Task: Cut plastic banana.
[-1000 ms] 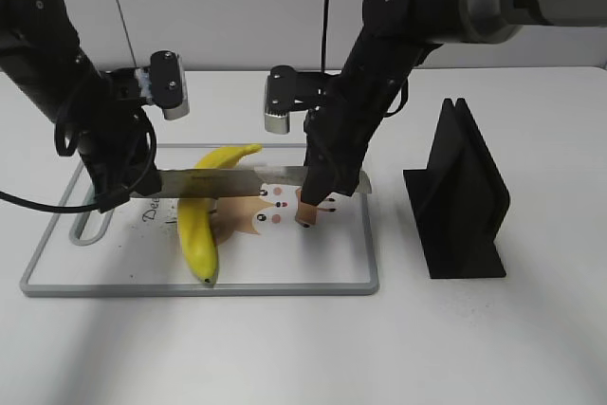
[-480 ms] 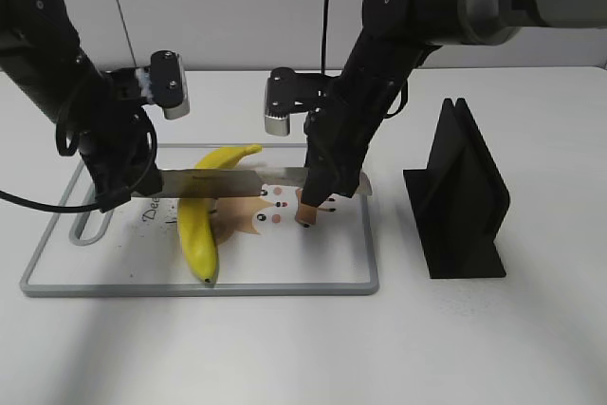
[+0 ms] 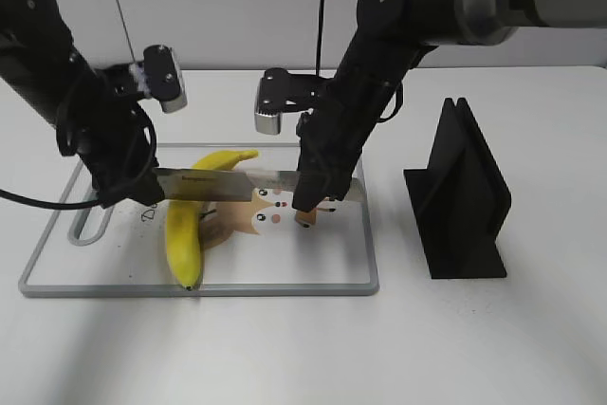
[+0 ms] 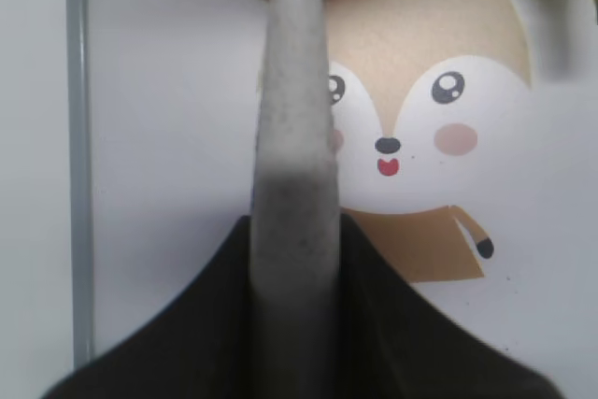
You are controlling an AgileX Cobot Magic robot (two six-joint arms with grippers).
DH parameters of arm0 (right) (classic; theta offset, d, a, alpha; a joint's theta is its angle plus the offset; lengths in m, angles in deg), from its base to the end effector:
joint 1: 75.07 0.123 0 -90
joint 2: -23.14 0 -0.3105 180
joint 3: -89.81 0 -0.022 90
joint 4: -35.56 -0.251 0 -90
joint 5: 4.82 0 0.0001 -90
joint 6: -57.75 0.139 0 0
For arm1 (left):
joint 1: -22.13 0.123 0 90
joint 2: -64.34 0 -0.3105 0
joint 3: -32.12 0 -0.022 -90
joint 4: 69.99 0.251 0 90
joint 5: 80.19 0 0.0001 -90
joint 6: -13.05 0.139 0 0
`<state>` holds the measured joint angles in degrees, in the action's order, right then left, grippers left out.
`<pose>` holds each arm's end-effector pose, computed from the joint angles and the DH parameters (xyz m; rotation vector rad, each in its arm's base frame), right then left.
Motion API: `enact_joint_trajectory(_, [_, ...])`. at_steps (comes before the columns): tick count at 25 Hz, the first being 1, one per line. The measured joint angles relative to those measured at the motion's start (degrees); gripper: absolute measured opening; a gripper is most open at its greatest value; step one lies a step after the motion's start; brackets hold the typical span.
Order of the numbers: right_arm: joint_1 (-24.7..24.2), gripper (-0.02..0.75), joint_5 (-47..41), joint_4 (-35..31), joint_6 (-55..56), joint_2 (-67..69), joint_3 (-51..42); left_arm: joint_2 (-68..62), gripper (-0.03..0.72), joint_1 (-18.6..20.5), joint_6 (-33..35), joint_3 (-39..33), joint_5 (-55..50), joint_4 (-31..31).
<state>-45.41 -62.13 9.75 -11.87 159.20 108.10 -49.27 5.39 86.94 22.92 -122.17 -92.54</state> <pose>0.3860 0.2784 0.1128 -1.9723 2.1111 0.4923 0.3608 -0.1458 0.1618 1.6963 2.1801 -0.1934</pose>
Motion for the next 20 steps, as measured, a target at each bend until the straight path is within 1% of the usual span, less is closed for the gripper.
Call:
enact_joint_trajectory(1, [0.0, 0.184, -0.1, 0.1, 0.1, -0.5, -0.1, 1.5, 0.562, 0.0, -0.1, 0.0, -0.1, 0.0])
enact_joint_trajectory(3, [0.1, 0.184, -0.1, 0.6, 0.1, -1.6, -0.2, 4.5, 0.580, 0.0, -0.1, 0.0, -0.5, -0.1])
enact_joint_trajectory(8, [0.1, 0.182, -1.7, 1.8, 0.7, -4.3, 0.1, 11.4, 0.586, 0.0, -1.8, 0.0, -1.8, -0.2])
enact_joint_trajectory(10, [0.1, 0.182, -1.7, 2.1, 1.6, -5.4, 0.2, 14.1, 0.585, 0.0, -4.6, 0.0, -1.9, 0.1])
enact_joint_trajectory(12, [0.1, 0.182, -1.9, 2.5, 3.2, -6.7, 0.2, 16.6, 0.585, 0.0, -9.7, 0.0, -1.8, 1.8])
enact_joint_trajectory(15, [0.1, 0.182, -2.4, 3.5, 6.3, -8.8, 0.2, 20.2, 0.585, 0.0, -19.4, 0.0, -1.8, 6.8])
enact_joint_trajectory(18, [0.1, 0.182, -2.9, 4.3, 10.8, -11.2, 0.2, 23.6, 0.584, 0.0, -30.3, 0.0, -1.9, 11.9])
enact_joint_trajectory(20, [0.1, 0.182, -3.0, 4.5, 15.5, -12.9, 0.3, 25.7, 0.584, 0.0, -37.2, 0.0, -2.5, 14.3])
